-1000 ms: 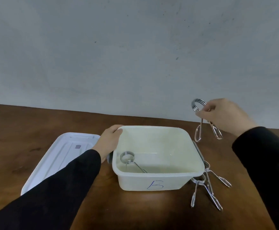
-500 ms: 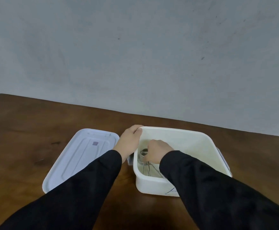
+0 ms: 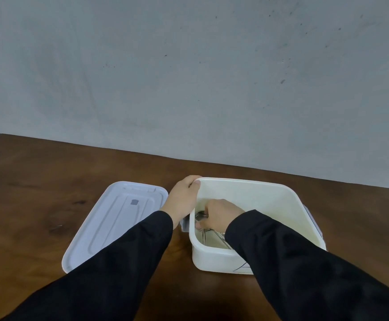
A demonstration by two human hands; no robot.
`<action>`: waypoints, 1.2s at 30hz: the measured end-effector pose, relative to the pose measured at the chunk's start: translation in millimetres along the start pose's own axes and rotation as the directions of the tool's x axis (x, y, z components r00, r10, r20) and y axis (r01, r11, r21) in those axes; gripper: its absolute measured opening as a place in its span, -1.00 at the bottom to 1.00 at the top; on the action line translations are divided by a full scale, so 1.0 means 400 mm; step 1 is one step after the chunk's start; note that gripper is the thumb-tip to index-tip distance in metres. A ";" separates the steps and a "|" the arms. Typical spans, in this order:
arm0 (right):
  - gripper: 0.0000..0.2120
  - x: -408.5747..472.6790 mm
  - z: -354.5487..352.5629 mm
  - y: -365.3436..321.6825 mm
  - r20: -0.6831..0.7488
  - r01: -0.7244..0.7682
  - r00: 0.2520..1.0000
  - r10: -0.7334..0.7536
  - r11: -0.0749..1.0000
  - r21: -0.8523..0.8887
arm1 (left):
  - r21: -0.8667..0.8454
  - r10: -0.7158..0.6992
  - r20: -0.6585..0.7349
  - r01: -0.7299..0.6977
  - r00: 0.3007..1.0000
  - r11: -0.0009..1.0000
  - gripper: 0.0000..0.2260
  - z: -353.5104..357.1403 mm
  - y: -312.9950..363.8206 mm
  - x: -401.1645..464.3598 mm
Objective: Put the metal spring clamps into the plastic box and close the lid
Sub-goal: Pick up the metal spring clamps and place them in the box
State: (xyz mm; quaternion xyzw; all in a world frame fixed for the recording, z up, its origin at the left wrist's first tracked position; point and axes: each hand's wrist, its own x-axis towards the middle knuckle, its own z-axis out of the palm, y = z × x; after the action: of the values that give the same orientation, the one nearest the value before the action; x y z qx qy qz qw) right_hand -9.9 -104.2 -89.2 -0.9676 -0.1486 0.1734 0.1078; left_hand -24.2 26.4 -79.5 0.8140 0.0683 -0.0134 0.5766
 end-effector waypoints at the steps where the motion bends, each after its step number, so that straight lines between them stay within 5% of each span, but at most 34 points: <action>1: -0.74 -0.007 -0.005 0.000 0.010 0.004 1.000 -0.004 1.000 -0.005 | 0.002 -0.003 0.000 0.003 1.000 1.000 -0.68 -0.001 0.001 0.000; 4: -0.64 -0.035 -0.043 0.009 -0.028 0.018 0.999 -0.019 0.999 -0.047 | -0.006 -0.010 0.004 0.010 1.000 1.000 -0.68 -0.005 0.007 -0.005; 7: -0.68 -0.088 -0.141 0.059 -0.261 0.053 0.965 -0.031 0.996 0.078 | -0.026 -0.012 0.003 0.012 1.000 1.000 -0.68 -0.007 0.010 -0.008; 10: -0.63 -0.149 -0.263 0.192 -0.544 0.015 0.831 0.116 0.973 0.231 | -0.036 -0.008 -0.004 0.008 1.000 0.999 -0.68 -0.008 0.009 -0.007; 12: -0.69 -0.194 -0.322 0.320 -0.602 -0.065 0.759 0.250 0.948 0.312 | -0.032 -0.003 -0.015 0.003 1.000 0.999 -0.68 -0.004 0.009 -0.005; 15: -0.79 -0.250 -0.319 0.507 -0.412 -0.287 0.782 0.468 0.857 0.427 | -0.027 -0.006 -0.032 0.005 0.999 1.000 -0.69 0.001 0.011 -0.006; 20: -0.78 -0.289 -0.138 0.651 -0.124 -0.506 0.835 0.536 0.837 0.210 | -0.034 -0.021 -0.050 0.019 0.999 0.999 -0.69 0.013 0.018 -0.008; 24: -0.66 -0.272 -0.066 0.650 -0.057 -0.485 0.865 0.498 0.861 0.154 | -0.043 -0.014 -0.053 0.012 0.999 0.999 -0.70 0.016 0.025 -0.017; 36: -0.81 -0.235 -0.060 0.646 -0.071 -0.547 0.828 0.556 0.830 0.109 | -0.057 -0.012 -0.049 0.010 0.999 0.998 -0.76 0.013 0.038 -0.030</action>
State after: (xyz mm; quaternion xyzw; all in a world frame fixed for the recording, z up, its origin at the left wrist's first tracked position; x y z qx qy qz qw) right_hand -20.4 -379.5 -106.0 -0.9712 0.1500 0.1550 0.1008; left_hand -34.0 15.5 -65.6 0.7971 0.0872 0.0053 0.5975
